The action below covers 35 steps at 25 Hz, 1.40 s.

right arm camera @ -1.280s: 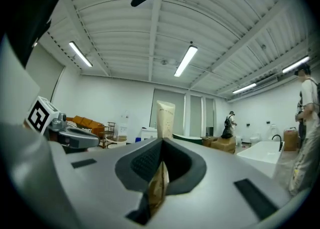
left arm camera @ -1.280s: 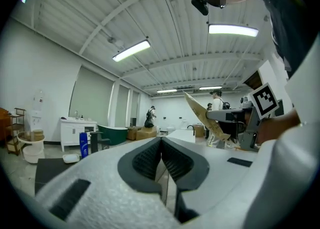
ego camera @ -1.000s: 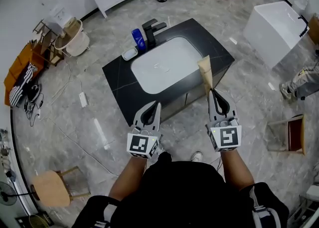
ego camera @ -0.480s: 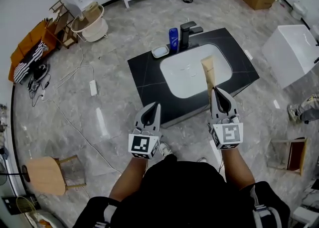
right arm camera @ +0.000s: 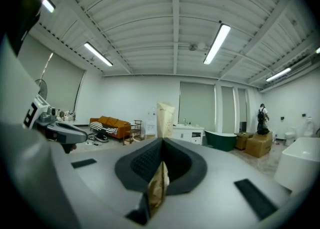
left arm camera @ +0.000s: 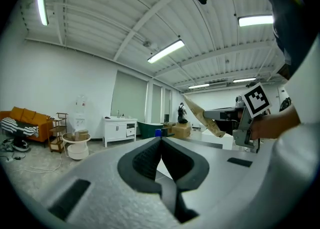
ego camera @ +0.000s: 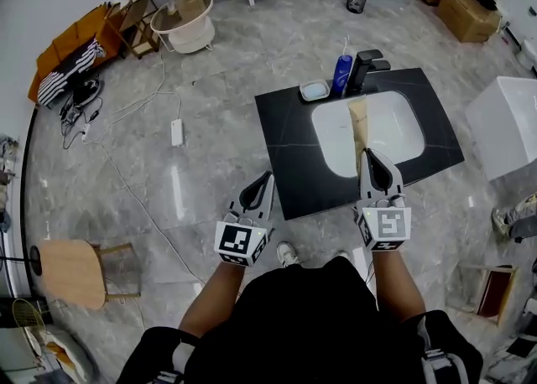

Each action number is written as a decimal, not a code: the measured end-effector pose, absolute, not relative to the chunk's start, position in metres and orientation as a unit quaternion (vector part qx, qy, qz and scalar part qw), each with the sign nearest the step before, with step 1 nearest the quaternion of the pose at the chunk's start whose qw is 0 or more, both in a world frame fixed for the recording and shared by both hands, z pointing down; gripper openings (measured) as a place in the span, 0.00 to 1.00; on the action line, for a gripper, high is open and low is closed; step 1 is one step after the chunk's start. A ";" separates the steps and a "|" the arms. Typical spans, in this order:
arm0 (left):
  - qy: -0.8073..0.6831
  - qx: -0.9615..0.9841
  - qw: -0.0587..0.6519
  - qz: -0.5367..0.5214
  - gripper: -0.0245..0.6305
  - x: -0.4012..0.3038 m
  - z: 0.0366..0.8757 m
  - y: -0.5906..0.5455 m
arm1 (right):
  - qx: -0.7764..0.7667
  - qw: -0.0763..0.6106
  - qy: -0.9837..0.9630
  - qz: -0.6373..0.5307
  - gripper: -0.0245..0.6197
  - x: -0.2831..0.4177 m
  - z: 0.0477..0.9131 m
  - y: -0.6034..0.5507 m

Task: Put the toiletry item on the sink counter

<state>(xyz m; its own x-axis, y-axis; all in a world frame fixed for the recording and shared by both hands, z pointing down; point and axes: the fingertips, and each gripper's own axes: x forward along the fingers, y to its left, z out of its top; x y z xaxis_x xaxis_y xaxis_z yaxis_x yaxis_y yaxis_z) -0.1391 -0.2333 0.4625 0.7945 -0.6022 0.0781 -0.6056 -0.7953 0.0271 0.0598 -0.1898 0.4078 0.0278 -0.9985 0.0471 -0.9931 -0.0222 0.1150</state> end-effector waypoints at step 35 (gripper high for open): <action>-0.477 0.876 0.050 0.055 0.05 -0.179 0.498 -0.283 | 0.566 0.187 -0.788 0.157 0.05 0.002 0.622 -0.351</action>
<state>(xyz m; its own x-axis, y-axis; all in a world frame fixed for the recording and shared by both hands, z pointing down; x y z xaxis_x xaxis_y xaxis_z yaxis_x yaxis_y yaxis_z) -0.1794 -0.2829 0.4979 0.5397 -0.8293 0.1450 -0.8404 -0.5408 0.0351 0.0016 -0.3507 0.6216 -0.2901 -0.8318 0.4733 -0.9498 0.3108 -0.0359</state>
